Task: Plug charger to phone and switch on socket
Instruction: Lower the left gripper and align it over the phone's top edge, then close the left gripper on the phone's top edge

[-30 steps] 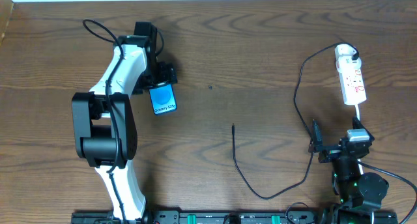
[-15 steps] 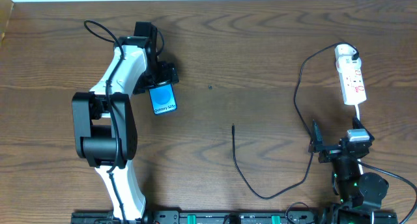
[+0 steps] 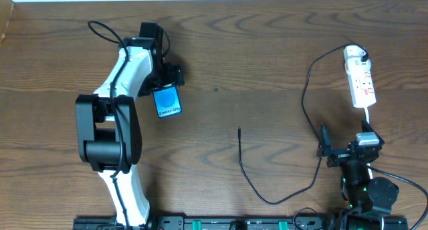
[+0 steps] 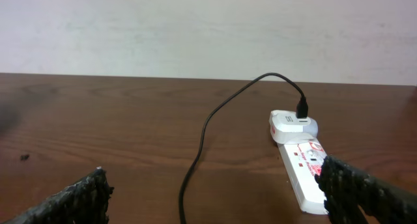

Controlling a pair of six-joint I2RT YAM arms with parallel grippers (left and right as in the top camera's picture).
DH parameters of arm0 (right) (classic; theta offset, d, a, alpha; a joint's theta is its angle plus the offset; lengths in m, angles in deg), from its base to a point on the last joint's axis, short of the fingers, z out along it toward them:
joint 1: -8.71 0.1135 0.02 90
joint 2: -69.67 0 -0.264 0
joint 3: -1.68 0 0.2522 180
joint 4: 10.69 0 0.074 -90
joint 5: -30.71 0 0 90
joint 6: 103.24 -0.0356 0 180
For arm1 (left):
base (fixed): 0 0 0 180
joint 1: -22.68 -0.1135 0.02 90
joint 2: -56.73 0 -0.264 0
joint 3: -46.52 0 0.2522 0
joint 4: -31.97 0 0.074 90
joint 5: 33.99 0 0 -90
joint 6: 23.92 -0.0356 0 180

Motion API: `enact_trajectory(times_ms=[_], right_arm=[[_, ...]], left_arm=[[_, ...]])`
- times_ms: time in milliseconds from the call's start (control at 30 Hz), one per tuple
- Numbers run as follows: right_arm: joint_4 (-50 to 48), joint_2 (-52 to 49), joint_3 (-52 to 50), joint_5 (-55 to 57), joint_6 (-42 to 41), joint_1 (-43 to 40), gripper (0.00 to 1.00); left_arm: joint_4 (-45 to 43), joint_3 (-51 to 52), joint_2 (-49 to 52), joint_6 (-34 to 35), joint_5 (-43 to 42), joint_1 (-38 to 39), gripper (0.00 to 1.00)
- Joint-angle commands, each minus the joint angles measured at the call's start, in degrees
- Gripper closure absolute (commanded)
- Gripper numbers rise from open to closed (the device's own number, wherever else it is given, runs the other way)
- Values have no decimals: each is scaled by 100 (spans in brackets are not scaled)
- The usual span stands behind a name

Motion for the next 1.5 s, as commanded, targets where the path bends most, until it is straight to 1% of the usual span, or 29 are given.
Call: enact_trajectory(times_ms=[0, 567, 733, 1200, 1467], right_arm=[[33, 39, -7, 28, 24, 35, 1], [33, 39, -7, 31, 24, 35, 1], [33, 42, -7, 28, 24, 35, 1], [33, 39, -7, 28, 24, 35, 1], [33, 42, -7, 28, 24, 35, 1]], left_arm=[[-15, 22, 107, -48, 186, 109, 2], [-42, 22, 107, 33, 295, 114, 2], [-87, 24, 109, 254, 310, 109, 2], [-103, 24, 472, 249, 308, 103, 2], [-151, 24, 503, 247, 310, 103, 2]])
